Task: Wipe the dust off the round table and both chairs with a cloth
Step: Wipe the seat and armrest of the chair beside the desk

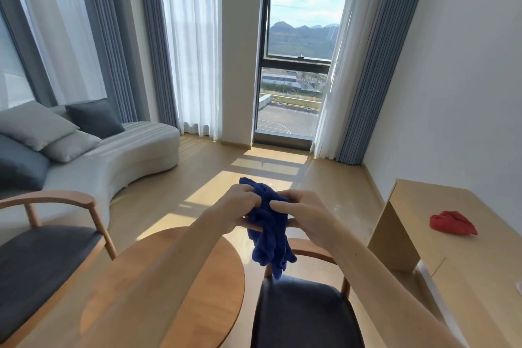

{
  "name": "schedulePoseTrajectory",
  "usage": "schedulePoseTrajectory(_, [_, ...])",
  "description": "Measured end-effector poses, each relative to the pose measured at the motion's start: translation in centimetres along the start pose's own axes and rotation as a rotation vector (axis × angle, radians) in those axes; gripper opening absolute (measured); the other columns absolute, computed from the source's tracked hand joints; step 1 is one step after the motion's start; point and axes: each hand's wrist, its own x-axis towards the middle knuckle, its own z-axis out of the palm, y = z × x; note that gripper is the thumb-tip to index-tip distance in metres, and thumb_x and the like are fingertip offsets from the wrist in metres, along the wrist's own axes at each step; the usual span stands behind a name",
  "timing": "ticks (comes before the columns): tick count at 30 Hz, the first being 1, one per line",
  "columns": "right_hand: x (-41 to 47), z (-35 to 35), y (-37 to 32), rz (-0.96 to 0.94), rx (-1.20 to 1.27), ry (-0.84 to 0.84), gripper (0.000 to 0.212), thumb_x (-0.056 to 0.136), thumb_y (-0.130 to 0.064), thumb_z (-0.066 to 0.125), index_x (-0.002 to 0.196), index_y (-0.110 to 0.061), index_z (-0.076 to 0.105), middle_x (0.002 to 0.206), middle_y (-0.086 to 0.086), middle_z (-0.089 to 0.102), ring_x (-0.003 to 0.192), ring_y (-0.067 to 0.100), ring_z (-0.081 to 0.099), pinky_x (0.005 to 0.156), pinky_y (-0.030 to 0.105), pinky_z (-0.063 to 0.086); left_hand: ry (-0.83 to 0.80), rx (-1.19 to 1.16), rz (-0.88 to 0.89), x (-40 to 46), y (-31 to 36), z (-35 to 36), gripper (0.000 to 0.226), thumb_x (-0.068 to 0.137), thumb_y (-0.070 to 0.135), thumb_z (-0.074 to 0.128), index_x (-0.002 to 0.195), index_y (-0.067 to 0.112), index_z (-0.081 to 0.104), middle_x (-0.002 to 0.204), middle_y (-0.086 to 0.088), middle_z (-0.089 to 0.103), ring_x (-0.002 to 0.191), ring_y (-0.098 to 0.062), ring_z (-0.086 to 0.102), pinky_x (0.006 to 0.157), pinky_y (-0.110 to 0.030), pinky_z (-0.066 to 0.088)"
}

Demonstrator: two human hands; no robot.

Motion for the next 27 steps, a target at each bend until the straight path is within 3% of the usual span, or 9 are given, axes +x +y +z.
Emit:
schedulePoseTrajectory(5, [1.3,0.6,0.2,0.095,-0.187,0.252,0.014,0.093,-0.005,0.055,0.101,-0.010,0.065,0.098,0.012,0.066,0.096,0.027,0.063,0.087,0.041,0.055,0.082,0.277,0.019,0.4,-0.4,-1.0,0.024,0.084,-0.002,0.036,0.085,0.009,0.058,0.073,-0.010,0.060,0.058,-0.023,0.060,0.040,-0.021,0.047])
schedulePoseTrajectory(10, [2.2,-0.3,1.1,0.143,-0.313,0.346,0.018,0.095,-0.008,0.053,0.108,-0.011,0.065,0.100,0.009,0.064,0.092,0.021,0.061,0.083,0.031,0.053,0.102,0.531,-0.089,0.7,-0.5,-2.9,0.019,0.081,0.000,0.031,0.072,0.005,0.048,0.062,-0.010,0.051,0.045,-0.023,0.053,0.037,-0.021,0.042])
schedulePoseTrajectory(13, [2.2,0.5,1.5,0.114,-0.399,0.348,0.017,0.096,-0.009,0.050,0.103,-0.011,0.066,0.093,0.007,0.064,0.083,0.018,0.060,0.070,0.022,0.047,0.074,0.554,-0.147,0.6,-1.1,-2.9,0.019,0.080,0.002,0.033,0.071,0.005,0.050,0.054,-0.010,0.054,0.033,-0.018,0.054,0.034,-0.018,0.040])
schedulePoseTrajectory(15, [2.0,1.7,1.7,0.082,-0.483,0.297,0.017,0.095,-0.008,0.048,0.098,-0.013,0.064,0.086,0.002,0.061,0.077,0.014,0.057,0.060,0.016,0.041,0.047,0.486,-0.165,0.8,-1.4,-2.4,0.019,0.079,0.001,0.034,0.075,0.002,0.053,0.051,-0.012,0.058,0.044,-0.025,0.062,0.045,-0.024,0.052])
schedulePoseTrajectory(16, [1.9,2.5,1.8,0.071,-0.517,0.251,0.017,0.095,-0.009,0.047,0.098,-0.013,0.064,0.086,0.002,0.061,0.077,0.013,0.056,0.059,0.015,0.040,0.022,0.411,-0.176,0.8,-1.5,-2.0,0.020,0.078,-0.001,0.036,0.079,-0.001,0.056,0.053,-0.014,0.061,0.054,-0.030,0.067,0.059,-0.031,0.059])
schedulePoseTrajectory(18, [1.7,3.8,1.9,0.068,-0.504,0.142,0.017,0.093,-0.010,0.050,0.102,-0.009,0.065,0.090,0.006,0.064,0.082,0.016,0.060,0.066,0.019,0.048,-0.019,0.227,-0.192,1.0,-1.5,-1.4,0.021,0.078,-0.007,0.042,0.089,-0.008,0.060,0.072,-0.023,0.067,0.076,-0.039,0.070,0.078,-0.044,0.059])
schedulePoseTrajectory(20, [1.5,4.5,1.9,0.104,-0.355,0.055,0.017,0.091,-0.022,0.062,0.106,-0.013,0.063,0.094,0.005,0.067,0.088,0.017,0.065,0.080,0.025,0.053,-0.021,0.058,-0.215,1.0,-1.0,-1.2,0.023,0.078,-0.009,0.045,0.096,-0.010,0.060,0.096,-0.029,0.066,0.091,-0.041,0.067,0.083,-0.049,0.057])
schedulePoseTrajectory(23, [1.3,4.4,1.9,0.103,-0.302,0.030,0.044,0.079,-0.042,0.076,0.113,-0.020,0.057,0.097,-0.005,0.065,0.091,0.011,0.065,0.082,0.022,0.052,0.004,-0.146,-0.228,1.0,-0.4,-1.3,0.022,0.079,-0.007,0.042,0.093,-0.007,0.059,0.101,-0.025,0.066,0.094,-0.037,0.065,0.089,-0.048,0.054])
schedulePoseTrajectory(27, [1.7,2.9,1.0,-0.014,-0.353,0.159,0.021,0.088,-0.012,0.067,0.108,-0.009,0.061,0.099,0.006,0.065,0.094,0.022,0.063,0.088,0.035,0.054,-0.021,-0.106,-0.162,0.9,0.0,-2.2,0.021,0.087,-0.006,0.042,0.094,-0.004,0.062,0.096,-0.022,0.067,0.090,-0.034,0.068,0.079,-0.044,0.058])
